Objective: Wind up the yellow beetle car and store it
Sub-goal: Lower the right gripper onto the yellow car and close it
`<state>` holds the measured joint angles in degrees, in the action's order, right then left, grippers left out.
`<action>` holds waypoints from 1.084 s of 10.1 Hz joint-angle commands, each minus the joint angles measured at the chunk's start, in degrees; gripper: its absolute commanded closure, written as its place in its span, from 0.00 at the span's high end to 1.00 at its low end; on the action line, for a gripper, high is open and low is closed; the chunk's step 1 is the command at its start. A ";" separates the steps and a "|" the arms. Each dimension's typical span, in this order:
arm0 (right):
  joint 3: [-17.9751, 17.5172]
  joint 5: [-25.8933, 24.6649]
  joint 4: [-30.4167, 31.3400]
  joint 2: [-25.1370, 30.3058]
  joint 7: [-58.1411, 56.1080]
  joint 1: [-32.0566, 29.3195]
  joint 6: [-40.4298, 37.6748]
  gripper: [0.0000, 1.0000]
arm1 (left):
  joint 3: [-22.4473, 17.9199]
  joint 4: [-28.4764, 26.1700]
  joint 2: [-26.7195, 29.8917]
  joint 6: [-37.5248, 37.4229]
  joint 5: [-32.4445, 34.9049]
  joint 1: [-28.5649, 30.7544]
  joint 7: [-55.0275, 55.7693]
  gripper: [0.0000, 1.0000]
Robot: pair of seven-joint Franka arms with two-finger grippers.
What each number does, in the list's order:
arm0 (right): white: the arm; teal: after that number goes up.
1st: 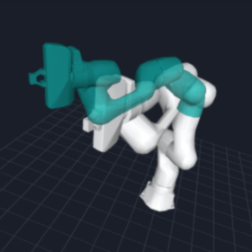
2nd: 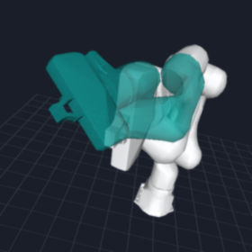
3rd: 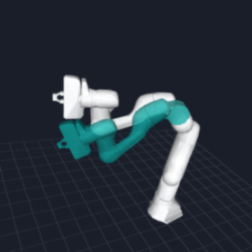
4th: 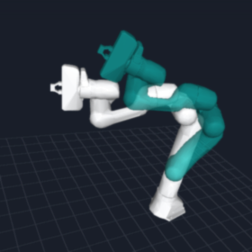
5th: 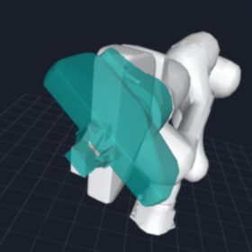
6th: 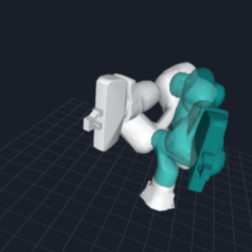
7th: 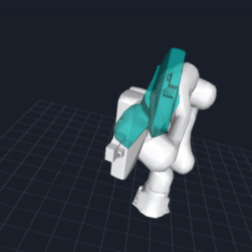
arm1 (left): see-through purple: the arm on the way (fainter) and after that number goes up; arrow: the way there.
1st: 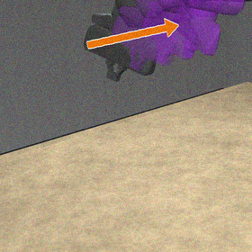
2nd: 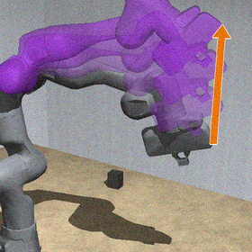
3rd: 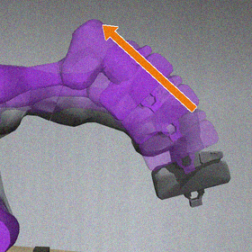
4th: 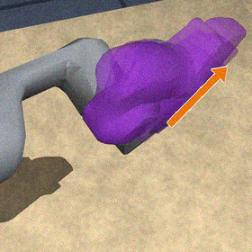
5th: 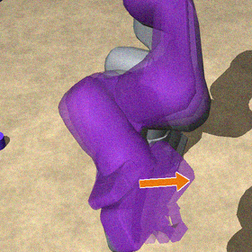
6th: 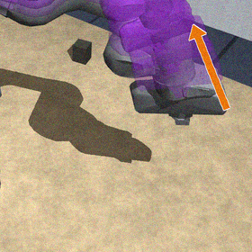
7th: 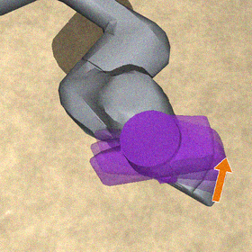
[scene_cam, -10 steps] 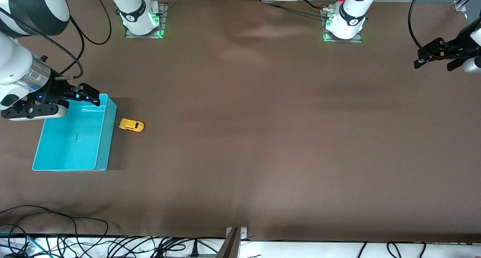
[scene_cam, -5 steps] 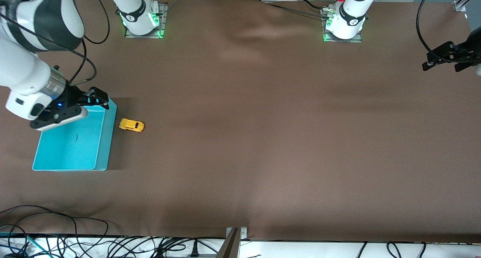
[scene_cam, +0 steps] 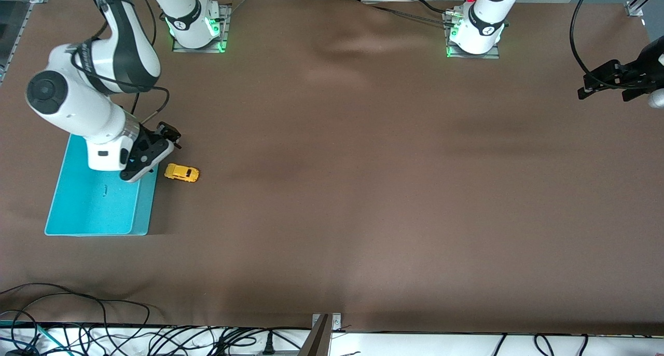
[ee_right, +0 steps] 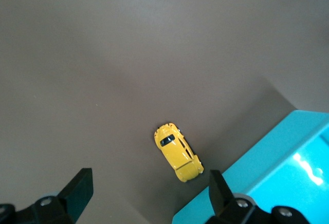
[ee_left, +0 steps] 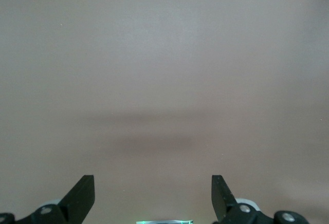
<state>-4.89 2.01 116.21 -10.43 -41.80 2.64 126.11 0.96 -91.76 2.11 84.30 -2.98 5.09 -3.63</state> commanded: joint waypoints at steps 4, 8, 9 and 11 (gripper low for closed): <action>-3.63 0.37 4.56 -6.51 -19.88 -6.32 11.16 1.00 | 3.16 1.41 -0.26 -0.45 -0.62 0.00 0.11 1.00; -5.56 0.45 5.52 -8.46 -24.27 -7.11 11.44 1.00 | 3.35 1.41 -0.09 -0.71 -0.71 0.27 0.20 1.00; -5.65 0.37 5.52 -9.33 -26.55 -7.90 12.22 1.00 | 3.17 1.41 -0.09 -0.71 -0.71 0.44 0.20 1.00; -5.74 0.45 5.43 -12.31 -33.84 -9.75 15.55 1.00 | 3.17 1.41 -0.09 -0.71 -0.71 0.53 0.20 1.00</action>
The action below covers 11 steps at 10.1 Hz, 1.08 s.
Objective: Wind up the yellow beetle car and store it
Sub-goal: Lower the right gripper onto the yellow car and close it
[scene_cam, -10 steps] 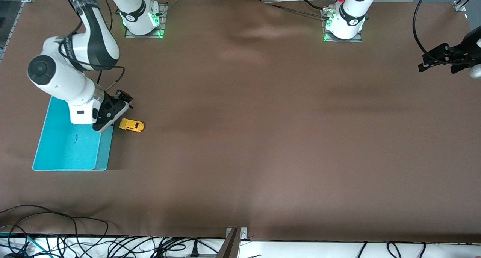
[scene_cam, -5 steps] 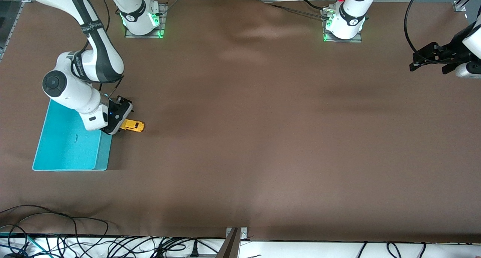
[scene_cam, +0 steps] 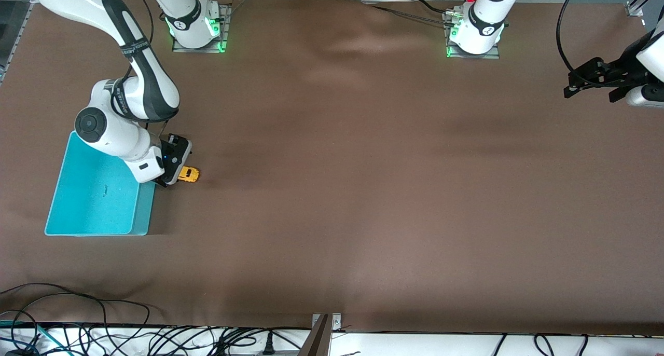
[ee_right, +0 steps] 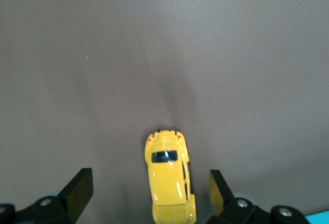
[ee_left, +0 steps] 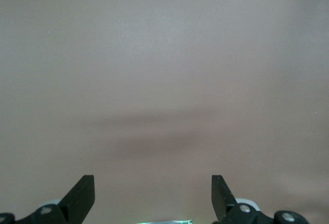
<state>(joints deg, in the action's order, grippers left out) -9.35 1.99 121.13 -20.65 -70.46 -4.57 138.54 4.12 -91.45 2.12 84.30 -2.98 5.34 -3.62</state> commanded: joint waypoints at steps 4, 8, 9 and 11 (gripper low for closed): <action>-1.28 0.47 0.60 -5.28 -8.99 -3.43 7.62 1.00 | 0.10 1.01 -0.01 -0.89 -0.71 0.28 0.19 1.00; -1.28 0.74 1.82 -4.58 -11.54 -3.52 7.01 0.03 | 0.19 1.10 -0.09 -0.89 -0.71 0.20 0.19 1.00; -1.28 0.82 2.18 -4.32 -11.45 -3.52 6.66 0.00 | 0.19 1.10 -0.01 -0.89 -0.71 0.20 0.19 1.00; -1.46 0.83 2.18 -3.09 -11.45 -3.52 4.91 0.00 | 0.28 1.10 -0.01 -0.89 -0.71 0.20 0.19 1.00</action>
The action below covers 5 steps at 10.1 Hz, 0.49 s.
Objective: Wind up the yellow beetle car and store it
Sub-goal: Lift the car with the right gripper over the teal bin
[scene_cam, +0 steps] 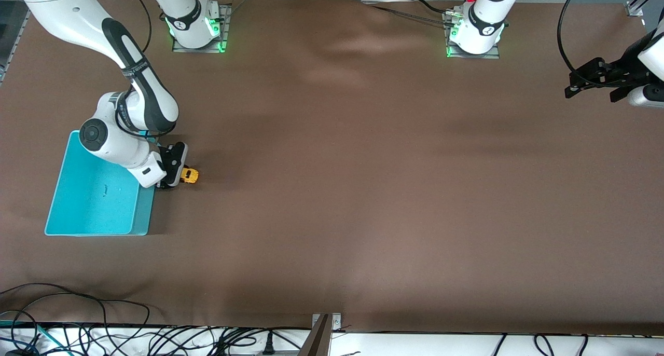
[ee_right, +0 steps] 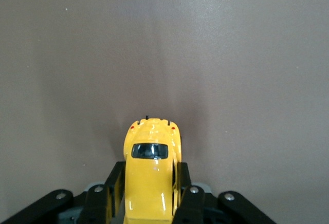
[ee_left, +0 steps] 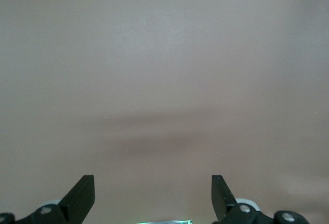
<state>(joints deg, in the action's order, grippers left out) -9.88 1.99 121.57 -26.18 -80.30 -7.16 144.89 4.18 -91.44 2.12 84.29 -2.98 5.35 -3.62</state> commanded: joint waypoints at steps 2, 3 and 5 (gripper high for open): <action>-3.46 0.82 1.39 7.43 -1.00 -0.92 -6.61 0.00 | 0.13 1.09 -0.01 -0.89 -0.71 0.19 0.19 1.00; -4.08 0.73 1.21 9.98 -1.00 -0.84 -9.68 0.00 | 0.22 1.09 -0.01 -0.89 -0.71 0.19 0.19 1.00; -5.84 0.82 1.04 14.38 -1.00 -0.92 -14.52 0.00 | 0.22 1.09 -0.01 -0.89 -0.71 0.19 0.19 1.00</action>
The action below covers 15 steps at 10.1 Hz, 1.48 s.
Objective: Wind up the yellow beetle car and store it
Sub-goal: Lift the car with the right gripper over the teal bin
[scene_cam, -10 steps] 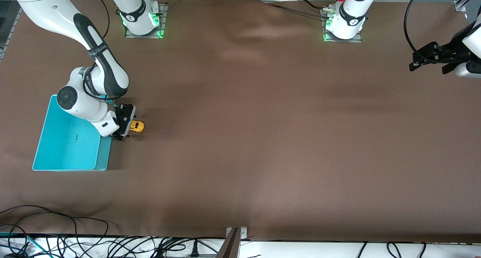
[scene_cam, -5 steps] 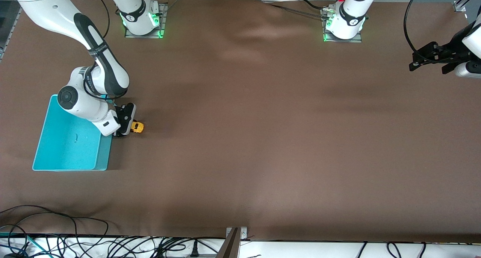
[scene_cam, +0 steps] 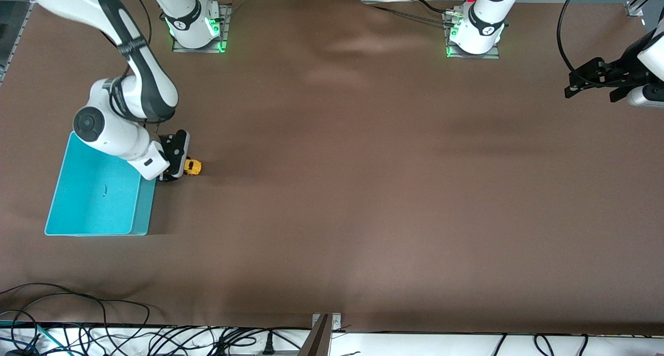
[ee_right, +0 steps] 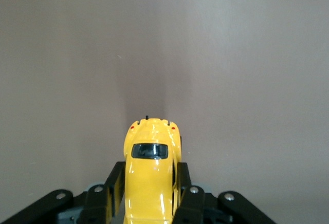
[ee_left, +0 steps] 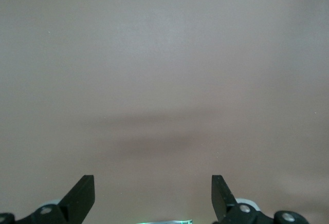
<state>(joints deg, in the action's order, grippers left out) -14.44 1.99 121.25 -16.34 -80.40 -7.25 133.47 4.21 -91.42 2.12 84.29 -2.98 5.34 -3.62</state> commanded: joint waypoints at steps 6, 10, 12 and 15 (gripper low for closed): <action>-3.14 0.47 1.01 9.84 -19.13 -14.60 -10.07 0.00 | 0.27 1.06 -0.01 -0.89 -0.71 0.02 0.19 1.00; -3.05 -0.67 -0.65 5.56 -37.33 -24.89 -9.45 0.00 | 0.27 1.15 -0.09 -0.80 -0.71 -0.07 0.19 1.00; -2.88 -1.38 -2.24 0.38 -41.84 -28.33 -9.10 0.00 | 0.27 1.15 -0.18 -0.80 -0.71 -0.07 0.19 1.00; -2.79 -6.30 -7.15 -7.54 -42.90 -31.24 -6.90 0.00 | 0.36 1.15 -0.09 -0.80 -0.71 -0.16 0.19 1.00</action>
<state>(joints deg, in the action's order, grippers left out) -16.02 -2.84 118.65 -19.62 -122.30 -37.13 127.25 4.55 -91.39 2.12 84.29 -2.98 5.26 -3.62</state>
